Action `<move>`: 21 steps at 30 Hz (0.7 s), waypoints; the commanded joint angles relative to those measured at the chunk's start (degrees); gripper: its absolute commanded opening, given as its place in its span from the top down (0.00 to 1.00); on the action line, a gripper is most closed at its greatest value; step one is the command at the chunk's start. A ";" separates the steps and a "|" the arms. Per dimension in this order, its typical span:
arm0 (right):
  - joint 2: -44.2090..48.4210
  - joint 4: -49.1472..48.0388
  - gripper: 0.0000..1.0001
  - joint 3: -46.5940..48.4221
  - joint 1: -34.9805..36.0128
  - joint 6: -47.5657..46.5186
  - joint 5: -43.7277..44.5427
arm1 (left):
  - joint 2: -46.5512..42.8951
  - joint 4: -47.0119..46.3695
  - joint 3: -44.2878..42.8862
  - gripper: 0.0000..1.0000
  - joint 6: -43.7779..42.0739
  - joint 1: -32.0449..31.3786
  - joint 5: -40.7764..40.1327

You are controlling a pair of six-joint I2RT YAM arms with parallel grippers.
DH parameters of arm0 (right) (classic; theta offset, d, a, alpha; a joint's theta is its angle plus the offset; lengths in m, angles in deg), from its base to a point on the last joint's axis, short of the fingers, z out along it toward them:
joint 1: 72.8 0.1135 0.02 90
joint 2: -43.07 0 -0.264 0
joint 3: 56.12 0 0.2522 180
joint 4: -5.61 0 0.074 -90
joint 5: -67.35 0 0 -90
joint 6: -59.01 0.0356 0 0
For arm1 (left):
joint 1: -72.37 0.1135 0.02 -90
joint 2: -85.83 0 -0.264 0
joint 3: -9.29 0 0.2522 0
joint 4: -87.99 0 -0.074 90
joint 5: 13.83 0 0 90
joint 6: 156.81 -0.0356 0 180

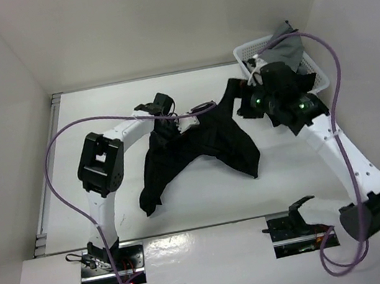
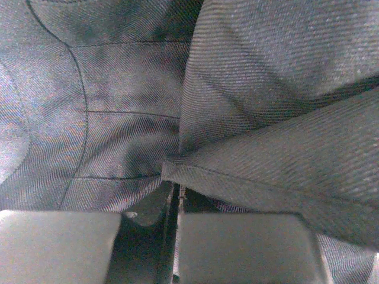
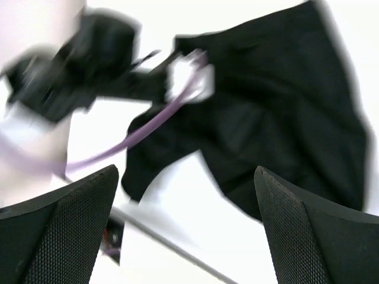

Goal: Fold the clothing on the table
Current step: Fold the skirt

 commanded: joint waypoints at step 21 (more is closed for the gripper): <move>-15.87 -11.62 1.00 -21.46 31.78 25.03 29.71 | 2.07 2.21 1.54 1.00 3.17 0.88 5.95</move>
